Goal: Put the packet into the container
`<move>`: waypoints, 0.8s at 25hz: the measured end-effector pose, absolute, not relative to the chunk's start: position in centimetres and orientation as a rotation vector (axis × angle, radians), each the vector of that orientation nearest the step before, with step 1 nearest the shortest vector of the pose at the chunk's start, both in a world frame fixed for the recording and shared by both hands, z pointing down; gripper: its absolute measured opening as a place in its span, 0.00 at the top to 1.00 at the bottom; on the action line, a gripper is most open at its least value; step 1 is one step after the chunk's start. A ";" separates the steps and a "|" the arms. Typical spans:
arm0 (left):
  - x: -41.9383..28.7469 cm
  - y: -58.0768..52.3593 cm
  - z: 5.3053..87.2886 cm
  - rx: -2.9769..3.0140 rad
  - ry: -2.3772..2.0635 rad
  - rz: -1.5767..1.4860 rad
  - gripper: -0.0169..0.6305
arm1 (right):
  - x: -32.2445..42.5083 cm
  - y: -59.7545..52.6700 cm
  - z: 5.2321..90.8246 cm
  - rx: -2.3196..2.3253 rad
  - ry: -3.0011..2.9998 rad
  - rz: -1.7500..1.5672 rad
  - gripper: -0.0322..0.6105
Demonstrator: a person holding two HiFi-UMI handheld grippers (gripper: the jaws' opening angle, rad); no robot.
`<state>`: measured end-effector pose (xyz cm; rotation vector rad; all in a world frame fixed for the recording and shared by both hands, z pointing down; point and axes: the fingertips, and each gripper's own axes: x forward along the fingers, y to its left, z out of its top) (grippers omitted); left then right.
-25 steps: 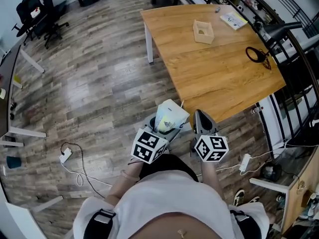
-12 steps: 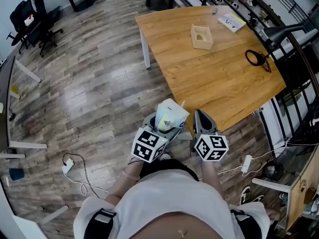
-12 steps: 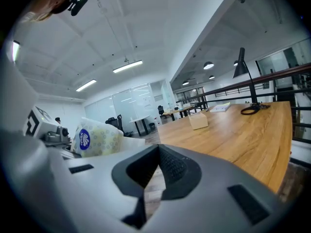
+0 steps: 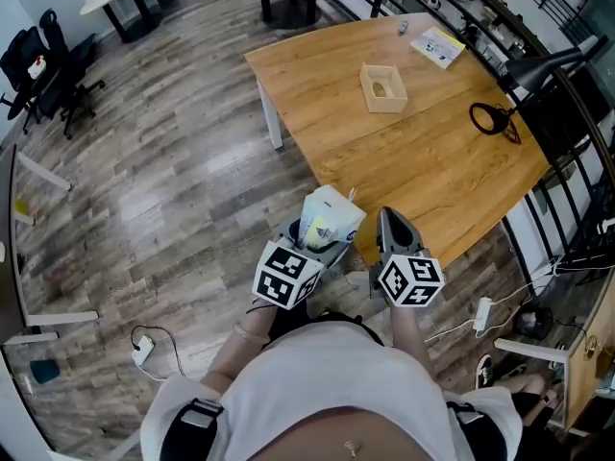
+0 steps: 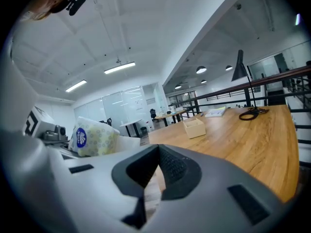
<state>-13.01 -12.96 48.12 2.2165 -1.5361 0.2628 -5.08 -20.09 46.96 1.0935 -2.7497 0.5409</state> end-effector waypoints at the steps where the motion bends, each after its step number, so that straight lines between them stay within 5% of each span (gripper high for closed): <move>1: -13.5 -13.5 48.0 2.226 -1.524 0.265 0.44 | -5.5 -20.5 46.9 1.105 -2.745 0.542 0.93; 20: -21.8 -22.4 48.3 2.365 -1.327 0.336 0.44 | -11.7 -26.8 47.7 1.364 -2.645 0.571 0.93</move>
